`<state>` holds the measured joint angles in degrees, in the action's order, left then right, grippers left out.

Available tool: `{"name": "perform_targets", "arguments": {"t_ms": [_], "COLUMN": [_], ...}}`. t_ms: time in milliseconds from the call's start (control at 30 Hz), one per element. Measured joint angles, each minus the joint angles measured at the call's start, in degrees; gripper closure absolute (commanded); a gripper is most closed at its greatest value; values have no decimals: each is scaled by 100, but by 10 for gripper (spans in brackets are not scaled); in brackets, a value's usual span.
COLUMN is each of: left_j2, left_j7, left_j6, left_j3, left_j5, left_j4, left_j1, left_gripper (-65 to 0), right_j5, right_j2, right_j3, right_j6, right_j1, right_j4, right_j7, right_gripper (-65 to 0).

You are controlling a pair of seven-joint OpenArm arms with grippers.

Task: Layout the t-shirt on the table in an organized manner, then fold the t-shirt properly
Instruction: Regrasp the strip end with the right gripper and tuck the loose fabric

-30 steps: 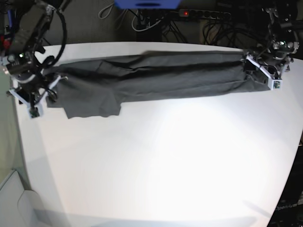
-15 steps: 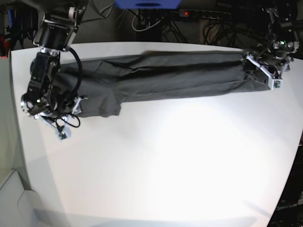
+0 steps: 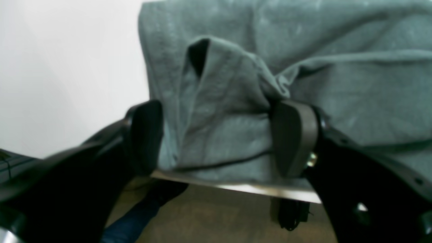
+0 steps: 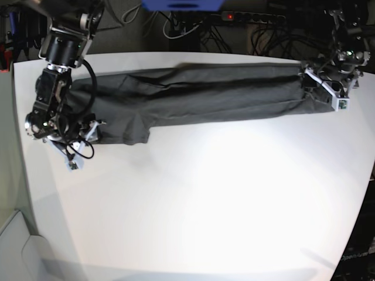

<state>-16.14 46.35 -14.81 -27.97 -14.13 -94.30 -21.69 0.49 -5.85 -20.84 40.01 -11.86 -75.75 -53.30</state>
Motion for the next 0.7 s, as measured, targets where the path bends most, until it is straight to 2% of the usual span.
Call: {"name": "perform_targets", "arguments": {"t_ms": [67, 133, 167, 300, 433, 600, 700], "left_j2": [0, 0, 0, 0, 2, 0, 0], "left_j7": [2, 4, 17, 15, 15, 17, 15], "left_j6": [0, -2, -2, -2, -2, -24, -24], "left_j3": [0, 0, 0, 0, 0, 0, 0], "left_j5": [2, 0, 0, 0, 7, 2, -2], "left_j4": [0, 0, 0, 0, 0, 0, 0], "left_j1": [0, 11, 13, 13, 15, 15, 17], "left_gripper": [-486, -486, -486, -486, -486, -486, -486], "right_j5": [0, 9, 33, 39, 55, 105, 129], "right_j2": [0, 2, 2, 22, 31, 55, 304], "right_j3": [17, 28, 31, 17, 2, -17, -439], "right_j6": [0, 0, 0, 2, 9, 4, 13], "right_j1": [0, 2, 2, 22, 498, 973, 1248], "right_j4": [0, 0, 0, -81, -1215, -2516, -3027], "right_j7": [-4, -9, -22, -70, -111, -625, -916], "right_gripper": [-174, -32, 0, 0, 0, 0, 0]}}
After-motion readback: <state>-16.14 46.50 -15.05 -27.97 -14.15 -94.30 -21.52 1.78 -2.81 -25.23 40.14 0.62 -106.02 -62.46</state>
